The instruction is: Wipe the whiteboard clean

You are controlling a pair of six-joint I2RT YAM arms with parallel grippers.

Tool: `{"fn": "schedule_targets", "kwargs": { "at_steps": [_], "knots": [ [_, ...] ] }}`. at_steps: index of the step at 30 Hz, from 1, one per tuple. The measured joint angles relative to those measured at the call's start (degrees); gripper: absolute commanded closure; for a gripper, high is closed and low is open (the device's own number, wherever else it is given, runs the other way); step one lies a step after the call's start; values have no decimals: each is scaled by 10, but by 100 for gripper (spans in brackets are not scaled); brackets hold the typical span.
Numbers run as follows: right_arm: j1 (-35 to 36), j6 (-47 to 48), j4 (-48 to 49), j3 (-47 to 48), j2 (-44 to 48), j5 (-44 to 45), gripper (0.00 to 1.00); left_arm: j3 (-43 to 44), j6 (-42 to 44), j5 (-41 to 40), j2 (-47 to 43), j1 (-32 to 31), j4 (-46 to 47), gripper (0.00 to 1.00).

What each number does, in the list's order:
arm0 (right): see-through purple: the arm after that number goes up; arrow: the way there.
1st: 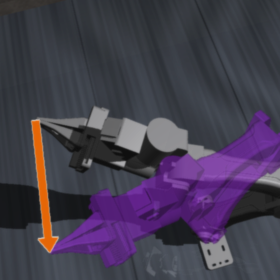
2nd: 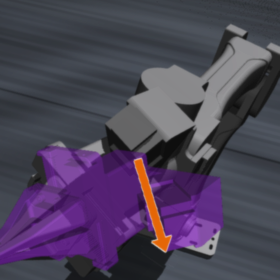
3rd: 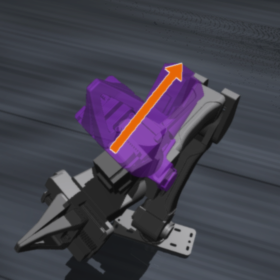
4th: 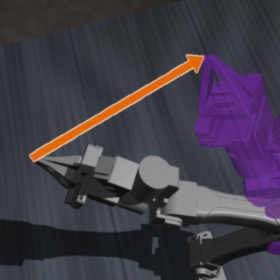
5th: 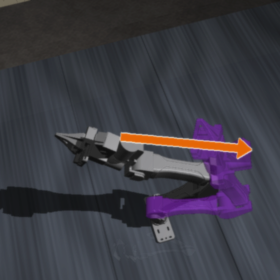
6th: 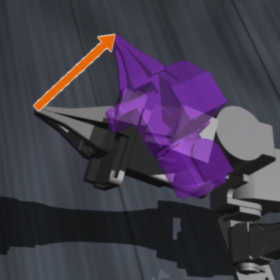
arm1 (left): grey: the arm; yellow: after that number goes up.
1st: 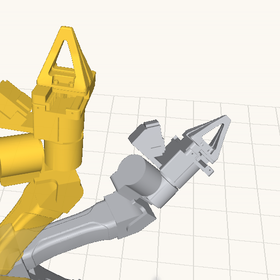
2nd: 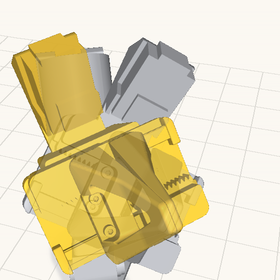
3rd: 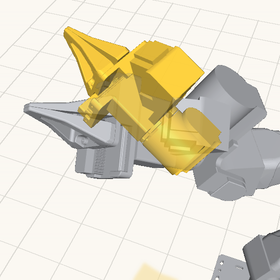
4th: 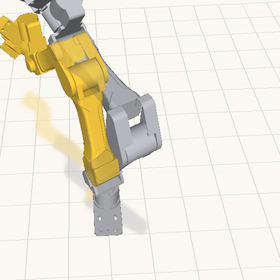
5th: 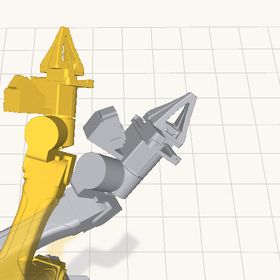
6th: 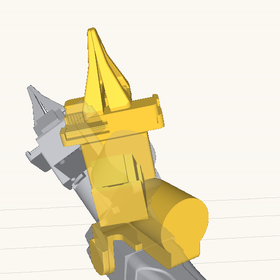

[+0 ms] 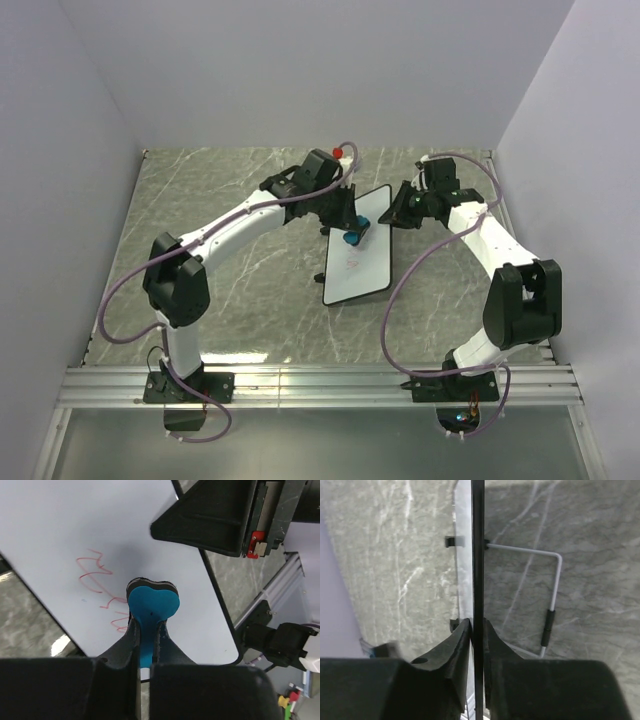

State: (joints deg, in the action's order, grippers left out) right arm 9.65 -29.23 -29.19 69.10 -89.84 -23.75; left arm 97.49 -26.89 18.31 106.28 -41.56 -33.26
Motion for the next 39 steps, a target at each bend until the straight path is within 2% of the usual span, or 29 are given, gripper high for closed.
{"fn": "schedule_targets", "kwargs": {
  "at_steps": [7, 17, 22, 28, 34, 39],
  "knots": [
    [-1, -9, 13, 2, 0, -27, 100, 14, -14, 32, 56, -9, 25, 100],
    [-11, 2, 8, -10, 0, -32, 100, -44, -30, 12, 75, -8, 82, 100],
    [-13, 3, 18, -18, 6, -47, 100, -74, -50, -5, 82, 28, 111, 100],
    [-11, 4, 20, -28, 17, -49, 100, -71, -52, -27, 114, 59, 115, 100],
    [-10, 4, 18, -28, 21, -49, 100, -67, -42, -42, 106, 43, 112, 100],
    [-9, 4, 10, -28, 21, -55, 100, -63, -45, -21, 78, 13, 129, 100]
  ]
}}
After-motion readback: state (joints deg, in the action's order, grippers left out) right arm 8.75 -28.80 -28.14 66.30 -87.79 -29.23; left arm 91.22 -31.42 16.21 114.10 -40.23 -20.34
